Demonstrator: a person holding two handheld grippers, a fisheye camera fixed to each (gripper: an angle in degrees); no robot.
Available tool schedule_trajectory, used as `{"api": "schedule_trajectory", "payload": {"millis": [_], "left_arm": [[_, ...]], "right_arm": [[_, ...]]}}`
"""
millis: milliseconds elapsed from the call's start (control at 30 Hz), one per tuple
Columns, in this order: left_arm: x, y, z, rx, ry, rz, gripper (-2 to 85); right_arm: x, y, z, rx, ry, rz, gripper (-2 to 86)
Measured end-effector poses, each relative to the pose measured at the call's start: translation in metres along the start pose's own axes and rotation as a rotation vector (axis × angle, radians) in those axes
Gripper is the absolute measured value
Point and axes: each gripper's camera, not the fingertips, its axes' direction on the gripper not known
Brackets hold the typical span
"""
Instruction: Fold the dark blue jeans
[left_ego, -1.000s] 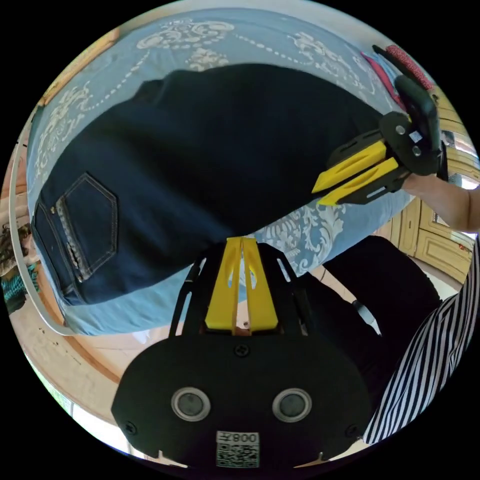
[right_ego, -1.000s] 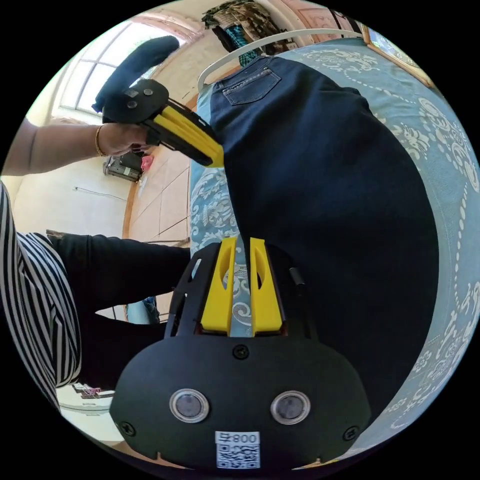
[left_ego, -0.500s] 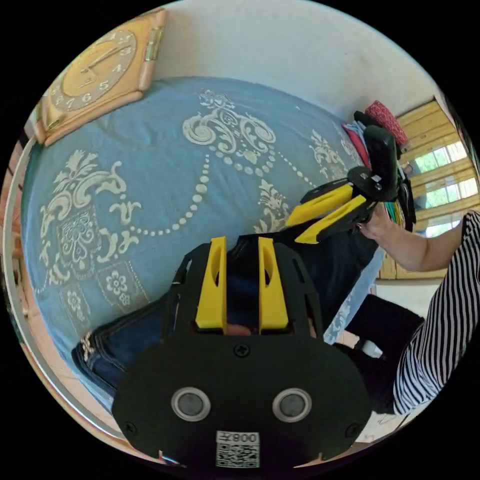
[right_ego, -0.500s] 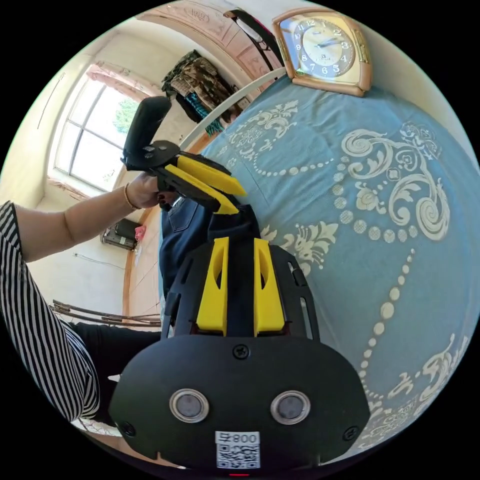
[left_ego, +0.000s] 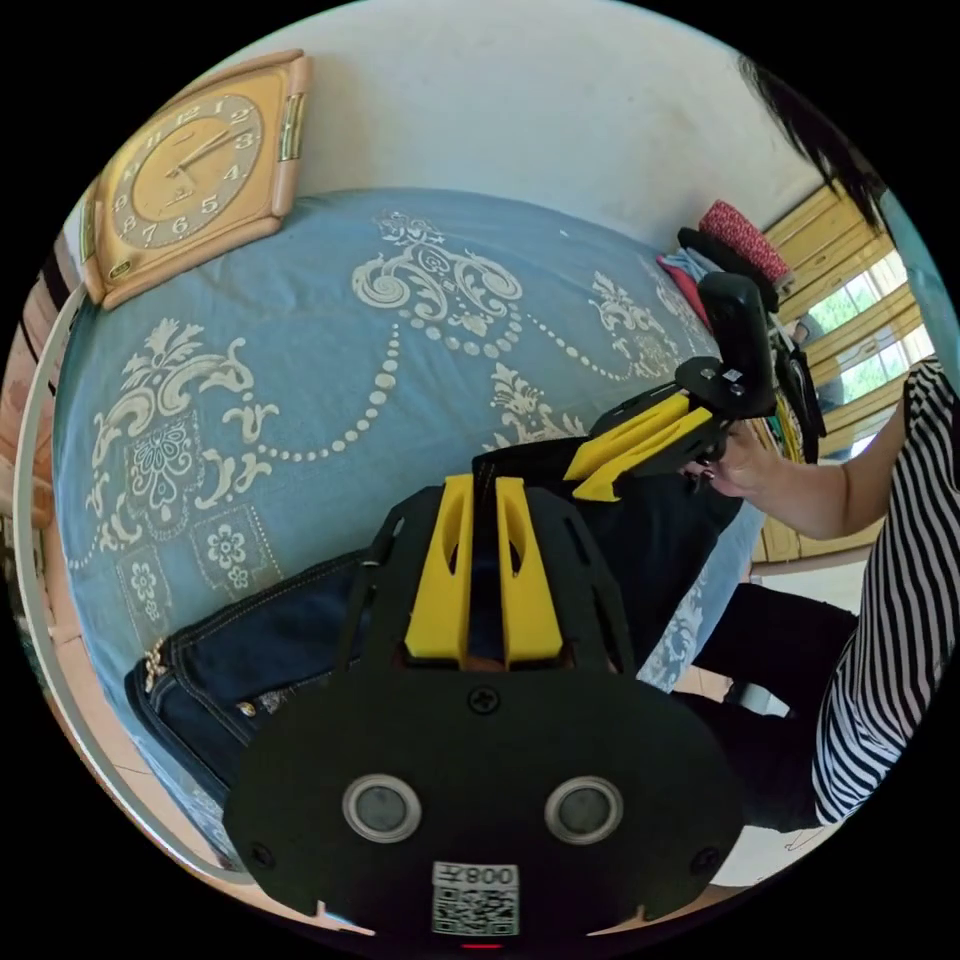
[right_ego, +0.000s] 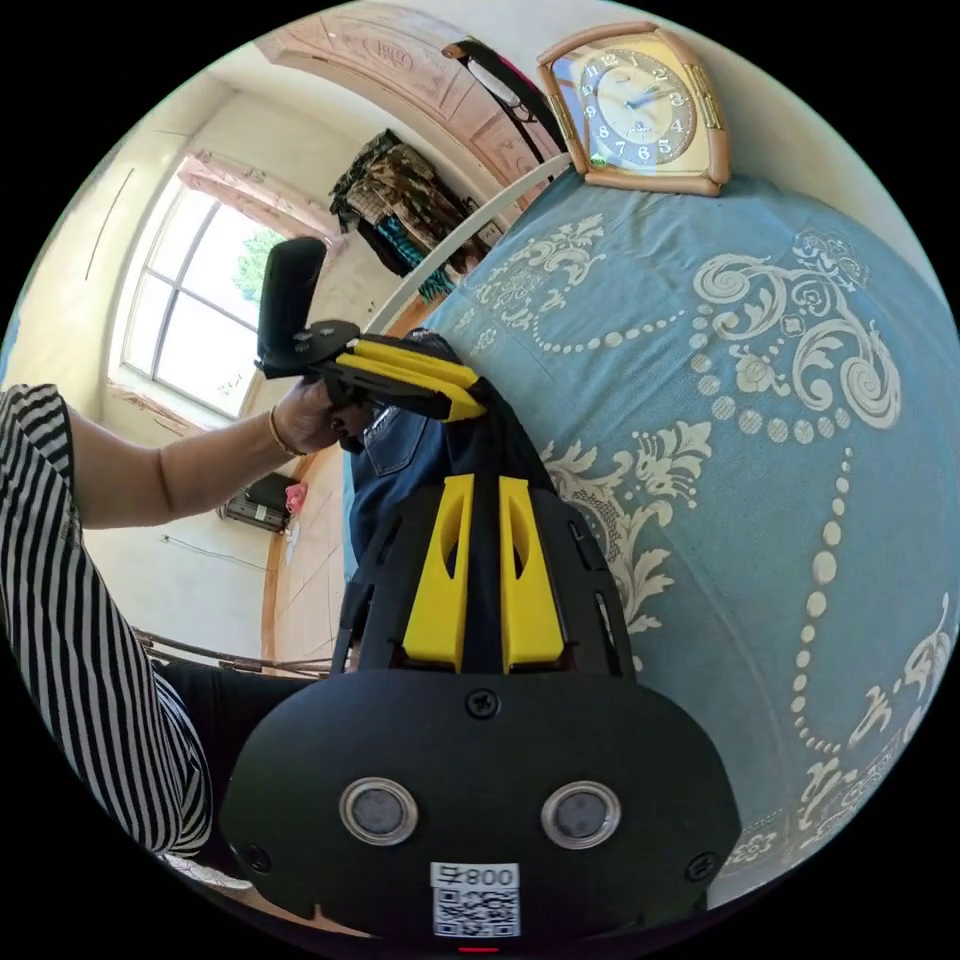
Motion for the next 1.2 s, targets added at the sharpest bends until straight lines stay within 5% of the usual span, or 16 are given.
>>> {"api": "schedule_trajectory", "payload": {"millis": [400, 833, 1200], "left_arm": [[0.017, 0.04, -0.059, 0.091, 0.075, -0.076, 2.7], [0.012, 0.056, -0.056, 0.056, 0.045, -0.137, 5.6], [0.002, 0.086, -0.074, 0.197, 0.054, -0.25, 3.8]], "right_arm": [[-0.017, -0.033, -0.008, 0.073, 0.159, -0.085, 4.8], [-0.002, -0.067, 0.039, -0.089, 0.249, -0.081, 0.9], [0.017, -0.067, 0.037, -0.062, 0.148, 0.039, 1.5]]}}
